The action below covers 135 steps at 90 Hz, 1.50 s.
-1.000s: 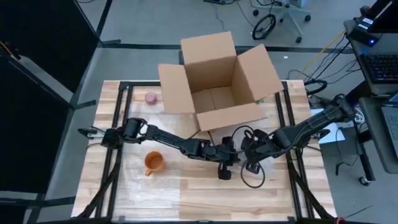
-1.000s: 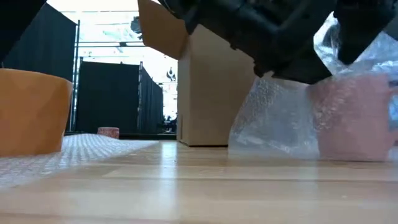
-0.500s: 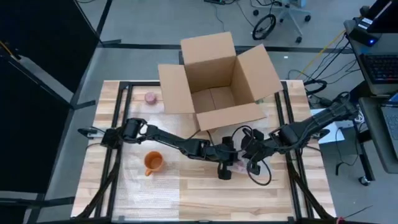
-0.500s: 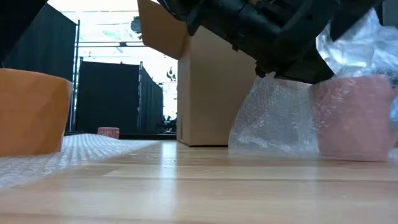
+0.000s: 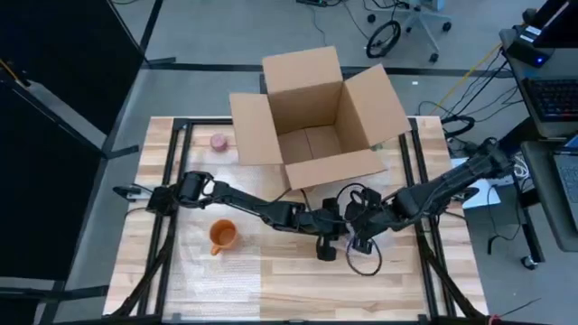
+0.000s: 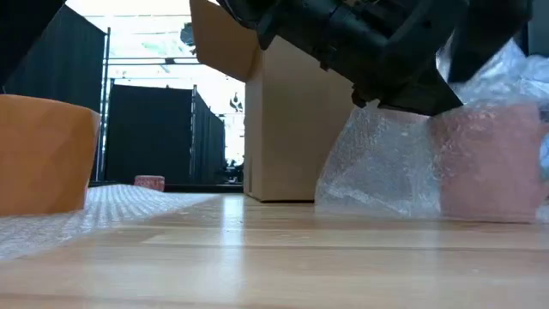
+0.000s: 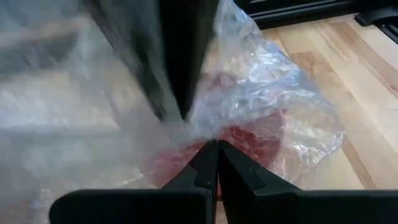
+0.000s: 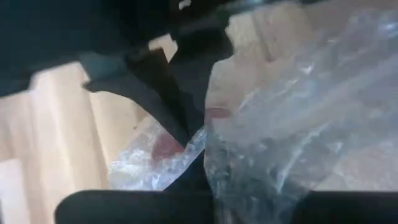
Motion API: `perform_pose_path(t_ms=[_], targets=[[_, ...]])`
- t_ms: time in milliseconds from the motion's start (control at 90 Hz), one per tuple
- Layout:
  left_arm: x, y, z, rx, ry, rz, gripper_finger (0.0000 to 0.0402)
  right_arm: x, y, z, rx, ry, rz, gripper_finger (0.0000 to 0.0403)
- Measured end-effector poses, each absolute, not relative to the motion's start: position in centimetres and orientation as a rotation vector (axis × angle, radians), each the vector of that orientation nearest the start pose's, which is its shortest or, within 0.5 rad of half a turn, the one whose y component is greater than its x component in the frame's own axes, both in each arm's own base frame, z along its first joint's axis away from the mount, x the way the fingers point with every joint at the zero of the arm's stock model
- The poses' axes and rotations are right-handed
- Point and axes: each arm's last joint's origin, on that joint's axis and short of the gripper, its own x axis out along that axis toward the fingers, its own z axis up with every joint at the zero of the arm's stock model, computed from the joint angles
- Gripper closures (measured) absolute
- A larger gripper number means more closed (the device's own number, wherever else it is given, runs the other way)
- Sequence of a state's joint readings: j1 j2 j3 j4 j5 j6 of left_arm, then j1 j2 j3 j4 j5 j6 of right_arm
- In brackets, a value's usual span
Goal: Wrap mug
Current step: Wrap the pink cup with the bubble wrap
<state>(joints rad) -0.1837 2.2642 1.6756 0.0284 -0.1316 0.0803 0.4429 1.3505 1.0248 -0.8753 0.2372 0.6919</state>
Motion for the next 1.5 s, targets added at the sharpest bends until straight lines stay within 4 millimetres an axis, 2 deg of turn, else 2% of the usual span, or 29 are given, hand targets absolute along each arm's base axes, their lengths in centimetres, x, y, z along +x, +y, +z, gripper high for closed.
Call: perform_pose_path(t_ms=[300, 711, 1111, 1500], targets=[[49.8, -9.3, 16.8, 0.183, 0.559, -0.089, 0.0401, 23.4, 10.4, 22.3, 0.139, 1.260, -0.291, 0.0403], [49.9, -9.6, 18.1, 0.182, 0.474, -0.084, 0.0402, 23.3, 10.4, 22.5, 0.158, 1.263, -0.289, 0.0403], [50.2, -9.4, 18.5, 0.415, 0.415, -0.120, 0.0402, 23.4, 10.5, 22.5, 0.153, 1.263, -0.268, 0.0403], [49.7, -8.9, 18.5, 0.433, 0.512, -0.146, 0.0402, 23.4, 10.4, 22.4, 0.138, 1.269, -0.271, 0.0403]])
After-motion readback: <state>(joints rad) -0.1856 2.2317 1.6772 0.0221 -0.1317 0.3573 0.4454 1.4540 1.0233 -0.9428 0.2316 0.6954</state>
